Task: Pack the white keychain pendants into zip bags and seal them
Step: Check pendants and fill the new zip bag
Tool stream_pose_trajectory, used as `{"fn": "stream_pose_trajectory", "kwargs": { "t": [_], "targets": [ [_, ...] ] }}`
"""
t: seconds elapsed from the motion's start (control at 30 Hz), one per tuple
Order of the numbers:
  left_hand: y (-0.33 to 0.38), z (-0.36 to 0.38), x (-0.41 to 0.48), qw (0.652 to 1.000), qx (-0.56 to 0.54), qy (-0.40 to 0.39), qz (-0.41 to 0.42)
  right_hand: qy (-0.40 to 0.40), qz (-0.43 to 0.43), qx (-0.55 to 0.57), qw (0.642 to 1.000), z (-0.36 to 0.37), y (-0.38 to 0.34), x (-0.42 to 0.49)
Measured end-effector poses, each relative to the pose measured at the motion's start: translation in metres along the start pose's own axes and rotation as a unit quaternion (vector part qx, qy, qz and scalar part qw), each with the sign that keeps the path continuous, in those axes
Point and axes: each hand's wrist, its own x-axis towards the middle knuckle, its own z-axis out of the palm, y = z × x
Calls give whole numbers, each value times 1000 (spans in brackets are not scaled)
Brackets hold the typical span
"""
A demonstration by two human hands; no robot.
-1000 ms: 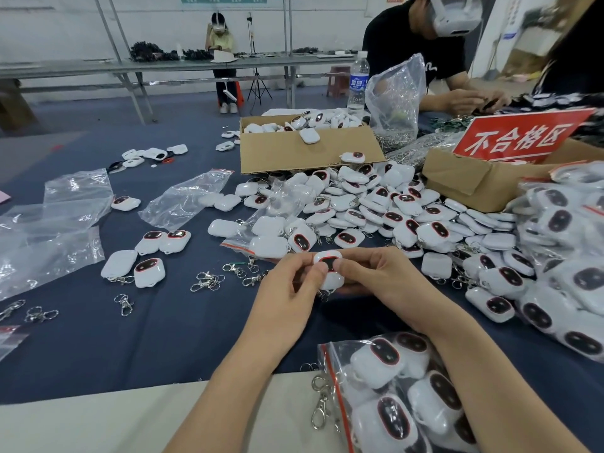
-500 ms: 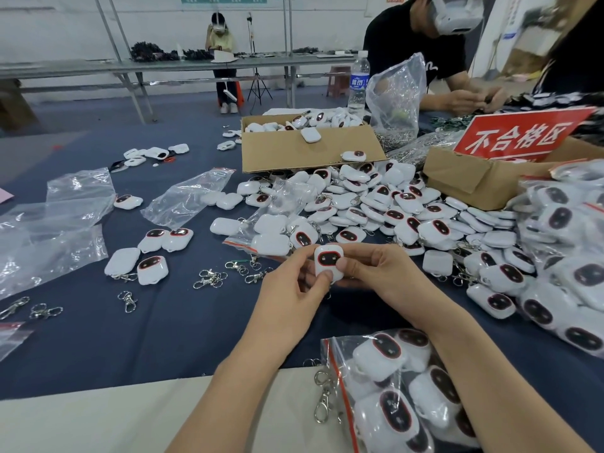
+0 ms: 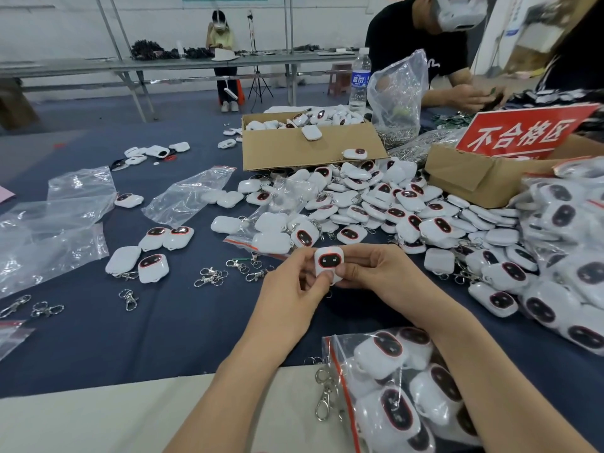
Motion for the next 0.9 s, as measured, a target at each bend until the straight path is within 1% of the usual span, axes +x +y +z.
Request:
{"fn": "stream_pose_trajectory", "kwargs": {
  "t": [0.17, 0.3, 0.5, 0.67, 0.77, 0.9],
  "targets": [
    [2, 1, 0, 999, -22, 29, -13, 5, -3, -4, 1000, 0, 1, 1],
    [8, 0, 0, 998, -25, 64, -2, 9, 11, -47, 999, -1, 2, 2],
    [11, 0, 0, 996, -36, 74, -23, -1, 24, -37, 999, 1, -1, 0],
    [12, 0, 0, 996, -45, 75, -24, 0, 27, -41, 999, 2, -3, -1],
    [13, 0, -1, 996, -39, 81, -7, -3, 20, -28, 999, 2, -4, -2],
    [11, 1, -1, 996, -5, 80, 32, -10, 10, -10, 1000, 3, -8, -4]
  ]
}}
